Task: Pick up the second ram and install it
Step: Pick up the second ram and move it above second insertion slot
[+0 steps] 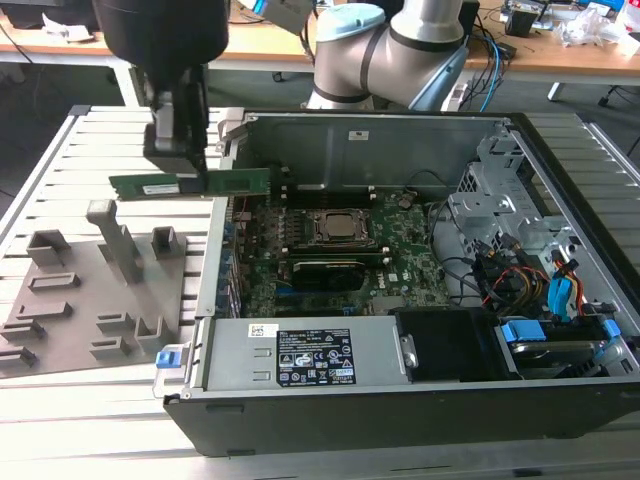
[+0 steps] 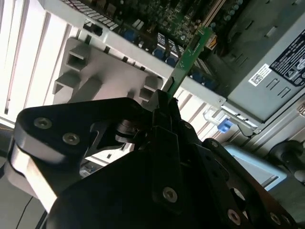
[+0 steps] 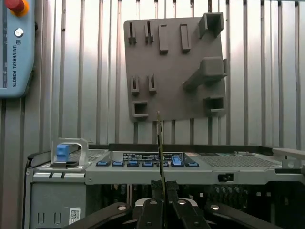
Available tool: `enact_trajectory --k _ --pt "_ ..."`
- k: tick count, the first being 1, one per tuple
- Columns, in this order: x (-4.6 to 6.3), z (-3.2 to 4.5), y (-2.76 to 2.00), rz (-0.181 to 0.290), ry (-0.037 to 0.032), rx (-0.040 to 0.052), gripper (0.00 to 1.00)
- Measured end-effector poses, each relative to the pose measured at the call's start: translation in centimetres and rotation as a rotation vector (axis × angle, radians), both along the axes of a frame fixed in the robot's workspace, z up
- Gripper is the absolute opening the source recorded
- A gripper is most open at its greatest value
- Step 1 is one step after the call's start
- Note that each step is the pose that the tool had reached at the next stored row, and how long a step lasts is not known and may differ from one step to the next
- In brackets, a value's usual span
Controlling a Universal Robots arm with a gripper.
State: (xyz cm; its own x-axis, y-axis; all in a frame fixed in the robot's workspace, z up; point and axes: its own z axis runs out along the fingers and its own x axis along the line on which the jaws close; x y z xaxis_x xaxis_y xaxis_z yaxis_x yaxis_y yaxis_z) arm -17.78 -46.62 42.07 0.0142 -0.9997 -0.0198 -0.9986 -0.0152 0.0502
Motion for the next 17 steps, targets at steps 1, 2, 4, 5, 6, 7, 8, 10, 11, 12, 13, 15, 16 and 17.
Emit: enact_trajectory --k 1,2,4,5,6,7,8,10,11,12,13,15,16,17 --pt "0.3 0.00 0.01 0.000 0.0001 0.0000 0.14" --pt "0.7 0.00 0.02 0.000 0.0002 0.0000 0.14" --pt "1.5 -0.01 0.05 0.000 0.0005 0.0001 0.14" --pt "2.1 -0.01 0.08 0.000 0.0006 0.0001 0.14" --pt "2.7 -0.01 0.10 0.000 0.0008 0.0001 0.14" --pt "3.5 -0.01 0.14 0.000 0.0013 0.0000 0.14" --pt "4.2 -0.01 0.17 0.000 0.0017 0.0000 0.14" --pt "5.6 -0.02 0.29 0.000 0.0025 0.0001 0.14" --pt "5.9 -0.02 0.35 0.000 0.0028 0.0001 0.14" --pt "6.5 -0.02 0.42 0.000 0.0031 0.0000 0.14" --pt "7.0 -0.02 0.49 0.000 0.0036 0.0001 0.14" --pt "8.1 -0.02 0.65 0.000 0.0043 0.0000 0.14" --pt "8.8 -0.03 0.74 0.000 0.0046 0.0000 0.14" --pt "9.7 -0.04 0.84 0.000 0.0050 0.0001 0.14"
